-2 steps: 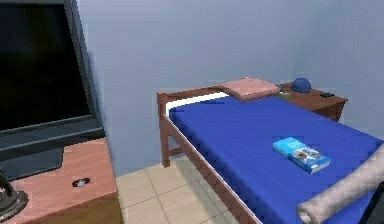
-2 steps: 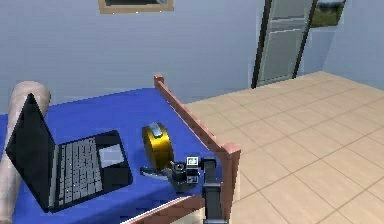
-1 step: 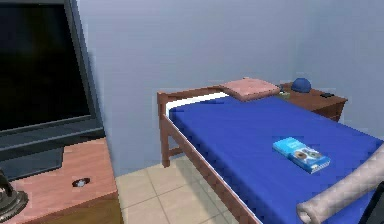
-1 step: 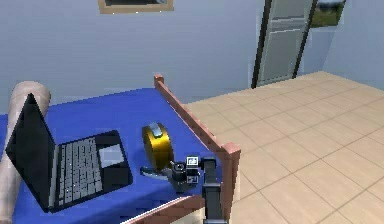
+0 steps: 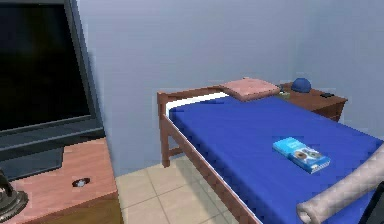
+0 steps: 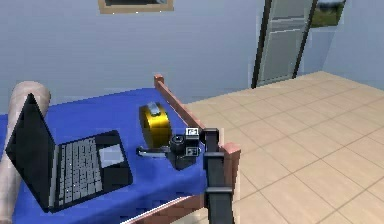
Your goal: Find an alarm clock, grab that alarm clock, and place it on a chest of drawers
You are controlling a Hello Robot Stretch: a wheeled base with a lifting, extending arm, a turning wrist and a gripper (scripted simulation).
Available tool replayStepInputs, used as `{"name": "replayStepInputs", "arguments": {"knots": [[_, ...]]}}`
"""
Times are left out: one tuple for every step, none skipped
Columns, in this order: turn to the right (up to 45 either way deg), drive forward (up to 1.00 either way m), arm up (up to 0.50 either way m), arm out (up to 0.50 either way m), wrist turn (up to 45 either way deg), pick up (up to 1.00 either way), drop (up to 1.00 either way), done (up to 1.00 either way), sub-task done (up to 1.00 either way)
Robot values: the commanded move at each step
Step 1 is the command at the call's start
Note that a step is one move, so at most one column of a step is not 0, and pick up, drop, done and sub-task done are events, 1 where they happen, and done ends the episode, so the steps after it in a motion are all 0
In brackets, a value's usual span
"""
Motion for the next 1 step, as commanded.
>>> {"name": "replayStepInputs", "arguments": {"knots": [[0.0,0.0,0.18,0.0,0.0,0.0,0.0,0.0,0.0]]}}
